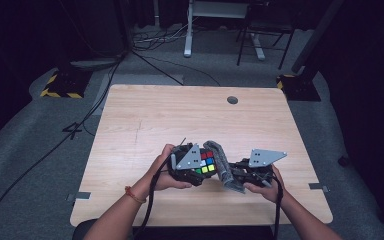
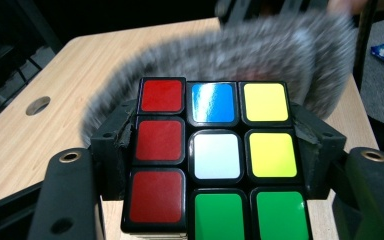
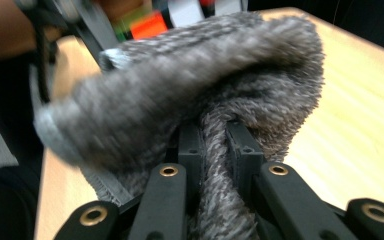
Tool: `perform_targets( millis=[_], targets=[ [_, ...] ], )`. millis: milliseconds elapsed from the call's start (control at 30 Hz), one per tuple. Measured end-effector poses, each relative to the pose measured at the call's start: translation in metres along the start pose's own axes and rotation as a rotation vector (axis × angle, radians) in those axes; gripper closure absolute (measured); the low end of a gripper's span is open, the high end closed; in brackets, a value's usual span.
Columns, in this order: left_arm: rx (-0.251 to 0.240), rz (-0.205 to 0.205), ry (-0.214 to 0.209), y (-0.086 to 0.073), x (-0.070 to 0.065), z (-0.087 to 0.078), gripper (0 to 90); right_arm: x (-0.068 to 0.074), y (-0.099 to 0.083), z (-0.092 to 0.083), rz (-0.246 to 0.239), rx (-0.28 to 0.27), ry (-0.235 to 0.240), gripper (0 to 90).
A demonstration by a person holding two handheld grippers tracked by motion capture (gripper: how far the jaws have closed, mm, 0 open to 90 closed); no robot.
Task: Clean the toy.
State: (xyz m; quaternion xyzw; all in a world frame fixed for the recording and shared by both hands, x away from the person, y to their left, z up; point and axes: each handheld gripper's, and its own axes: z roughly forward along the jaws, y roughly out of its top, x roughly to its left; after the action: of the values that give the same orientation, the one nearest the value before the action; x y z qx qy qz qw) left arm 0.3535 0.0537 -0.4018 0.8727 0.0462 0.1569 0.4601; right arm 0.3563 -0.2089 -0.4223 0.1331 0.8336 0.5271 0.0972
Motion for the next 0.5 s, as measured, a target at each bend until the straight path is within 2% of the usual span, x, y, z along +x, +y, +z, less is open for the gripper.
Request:
perform_targets(
  millis=[67,133,200,267,300,333,433,500],
  targets=[
    [0.028,0.018,-0.029,0.000,-0.005,0.008,33.5,0.001,0.005,-0.005,-0.007,-0.038,-0.015,79.9],
    [0.058,0.044,-0.027,0.001,-0.011,0.017,33.5,0.002,0.009,-0.007,-0.004,-0.060,-0.013,79.9],
    [0.069,0.042,-0.022,0.002,-0.012,0.020,33.4,0.004,0.009,-0.006,-0.008,-0.070,-0.010,79.9],
    [0.057,0.016,-0.034,0.000,-0.010,0.021,33.4,0.004,0.009,-0.008,0.002,-0.090,0.000,79.9],
    [0.068,0.018,-0.022,0.000,-0.010,0.022,33.4,0.005,0.010,-0.008,0.002,-0.097,0.003,80.0],
    [0.079,0.025,-0.016,0.001,-0.011,0.024,33.4,0.009,0.014,-0.008,-0.020,-0.107,0.016,80.0],
    [0.106,0.043,-0.006,0.001,-0.012,0.025,33.5,0.014,0.017,-0.006,-0.048,-0.084,0.002,79.9],
    [0.097,0.034,-0.005,0.000,-0.011,0.023,33.5,0.013,0.015,-0.006,-0.050,-0.062,-0.017,79.9]
  ],
)
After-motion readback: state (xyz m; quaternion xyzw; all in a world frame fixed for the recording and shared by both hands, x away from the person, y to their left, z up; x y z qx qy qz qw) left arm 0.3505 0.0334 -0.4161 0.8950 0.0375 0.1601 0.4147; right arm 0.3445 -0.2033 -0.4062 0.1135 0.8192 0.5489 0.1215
